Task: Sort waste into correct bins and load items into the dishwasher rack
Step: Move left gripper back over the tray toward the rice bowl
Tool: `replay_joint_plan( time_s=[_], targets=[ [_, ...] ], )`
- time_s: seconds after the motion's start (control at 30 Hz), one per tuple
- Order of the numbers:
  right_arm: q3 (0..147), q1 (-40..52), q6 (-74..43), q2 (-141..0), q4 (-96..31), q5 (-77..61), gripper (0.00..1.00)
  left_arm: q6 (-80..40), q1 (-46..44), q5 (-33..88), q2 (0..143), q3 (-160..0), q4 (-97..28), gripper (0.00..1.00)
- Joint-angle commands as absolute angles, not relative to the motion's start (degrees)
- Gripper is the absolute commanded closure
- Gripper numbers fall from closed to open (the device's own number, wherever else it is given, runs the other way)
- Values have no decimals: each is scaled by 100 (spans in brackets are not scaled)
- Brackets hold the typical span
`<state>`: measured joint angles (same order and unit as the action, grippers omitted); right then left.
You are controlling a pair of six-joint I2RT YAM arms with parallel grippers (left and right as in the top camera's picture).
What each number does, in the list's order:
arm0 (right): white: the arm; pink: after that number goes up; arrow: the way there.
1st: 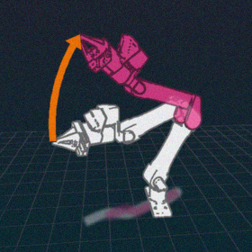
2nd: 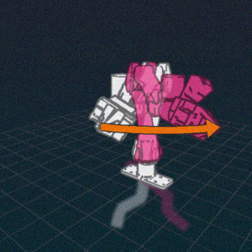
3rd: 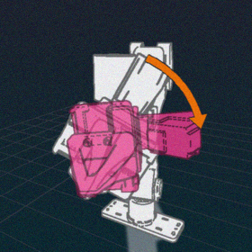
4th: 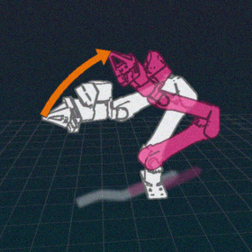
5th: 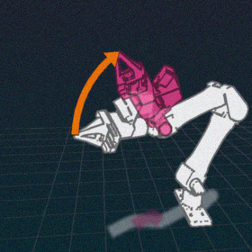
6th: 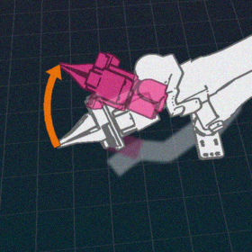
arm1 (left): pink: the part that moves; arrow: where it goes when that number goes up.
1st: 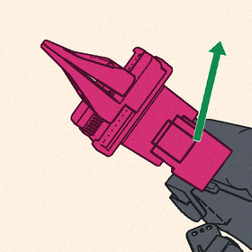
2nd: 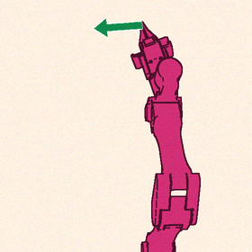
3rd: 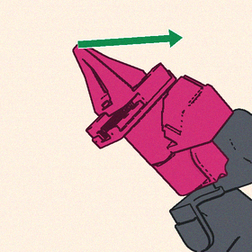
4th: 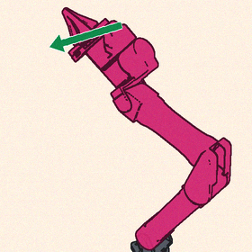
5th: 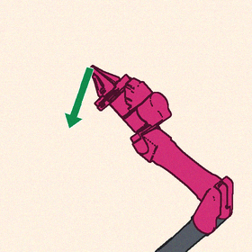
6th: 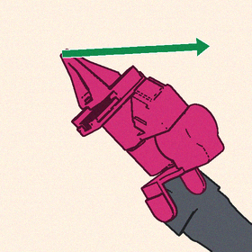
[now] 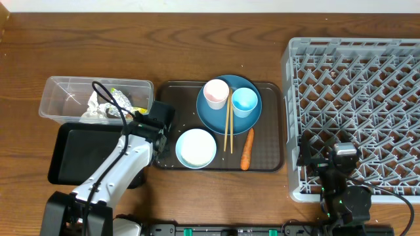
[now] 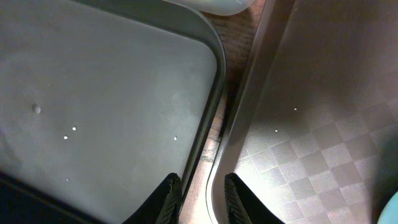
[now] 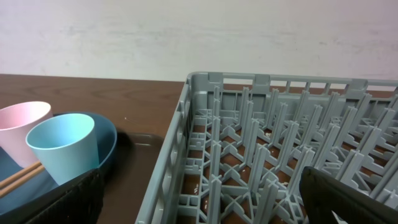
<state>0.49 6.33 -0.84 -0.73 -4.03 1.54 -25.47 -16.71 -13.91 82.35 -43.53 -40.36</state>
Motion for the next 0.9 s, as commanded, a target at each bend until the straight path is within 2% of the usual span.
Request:
replay_joint_plan(
  time_s=[0.0, 0.6, 0.87],
  targets=[
    [32, 585, -121, -64, -410, 211, 1, -2510, -1662, -1448, 8263, -4283, -3977, 74],
    [32, 587, -121, -64, -410, 211, 1, -1994, -1662, -1470, 8215, -4534, -3691, 73],
    [32, 587, -121, -64, -410, 211, 1, -2023, -1664, -1308, 7452, -5028, -4093, 72]
  ],
)
